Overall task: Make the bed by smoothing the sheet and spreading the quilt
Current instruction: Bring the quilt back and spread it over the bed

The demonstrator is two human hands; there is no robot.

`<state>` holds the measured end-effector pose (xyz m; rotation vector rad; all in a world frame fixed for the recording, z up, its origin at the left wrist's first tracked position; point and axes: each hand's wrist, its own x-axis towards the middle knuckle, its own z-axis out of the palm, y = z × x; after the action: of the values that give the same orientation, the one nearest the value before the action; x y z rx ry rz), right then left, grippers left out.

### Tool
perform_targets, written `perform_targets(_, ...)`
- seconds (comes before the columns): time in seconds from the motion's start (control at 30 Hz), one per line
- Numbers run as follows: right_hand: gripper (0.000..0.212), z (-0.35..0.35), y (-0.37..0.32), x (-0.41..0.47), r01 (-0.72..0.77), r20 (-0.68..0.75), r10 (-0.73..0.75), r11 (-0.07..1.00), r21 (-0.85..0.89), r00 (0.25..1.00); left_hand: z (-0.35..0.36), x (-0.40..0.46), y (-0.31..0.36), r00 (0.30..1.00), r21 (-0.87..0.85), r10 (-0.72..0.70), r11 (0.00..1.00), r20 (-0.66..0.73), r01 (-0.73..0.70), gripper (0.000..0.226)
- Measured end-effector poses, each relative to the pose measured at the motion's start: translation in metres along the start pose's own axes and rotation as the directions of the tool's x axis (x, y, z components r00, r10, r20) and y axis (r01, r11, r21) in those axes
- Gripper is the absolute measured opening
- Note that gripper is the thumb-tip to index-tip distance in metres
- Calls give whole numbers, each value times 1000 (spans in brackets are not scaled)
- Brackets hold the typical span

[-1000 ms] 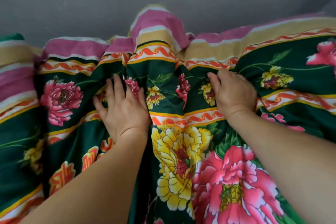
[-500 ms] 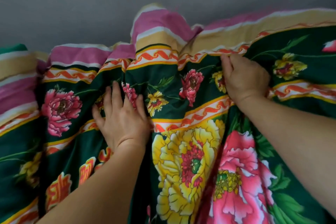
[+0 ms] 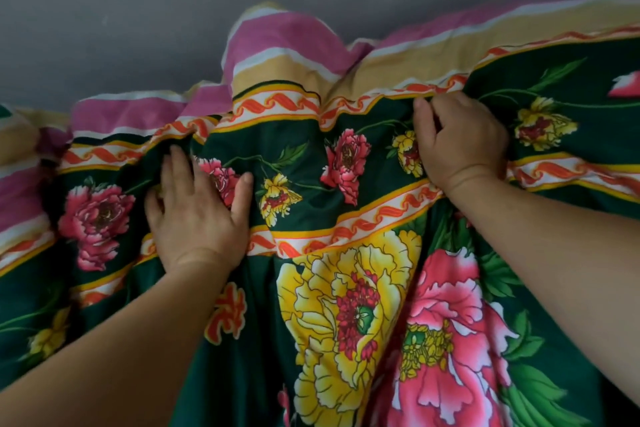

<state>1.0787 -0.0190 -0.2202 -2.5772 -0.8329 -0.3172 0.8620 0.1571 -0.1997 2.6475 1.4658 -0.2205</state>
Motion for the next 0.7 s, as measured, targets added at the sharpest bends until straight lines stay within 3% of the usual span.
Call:
perform_targets(0.13, 48, -1, -2, -2, -14, 3, 14, 1000, -5, 1000, 2, -8, 8, 999, -25, -47, 999, -7, 47, 84)
perform_targets(0.2, 48, 0, -4, -2, -22, 11, 22, 1000, -9, 1000, -3, -15, 26, 981, -218, -196, 958, -13, 188, 73)
perform_targets(0.27, 47, 0, -6, -2, -30, -4, 30, 999, -13, 1000, -11, -32, 60, 946, -476, -320, 840, -45, 262, 60)
perform_targets(0.33, 46, -1, -6, -1, -39, -2, 39, 999, -17, 999, -18, -53, 101, 949, -612, -265, 783, -172, 108, 61)
perform_targets(0.4, 46, -3, -5, 2, -49, 3, 49, 998, -49, 999, -11, -64, 131, 956, -498, -8, 855, -295, -147, 59)
perform_targets(0.47, 45, 0, -7, 3, -52, -2, 52, 997, -49, 999, 11, -62, 144, 939, -267, 175, 929, -297, -257, 50)
perform_targets(0.6, 41, -5, -7, 7, -36, -1, 36, 997, -73, 999, 33, -56, 153, 932, -121, 163, 970, -324, -212, 50)
perform_targets(0.7, 38, -14, -10, 9, -43, 241, 65, 994, -98, 968, 29, -57, 160, 904, -86, 253, 950, -345, -299, 53)
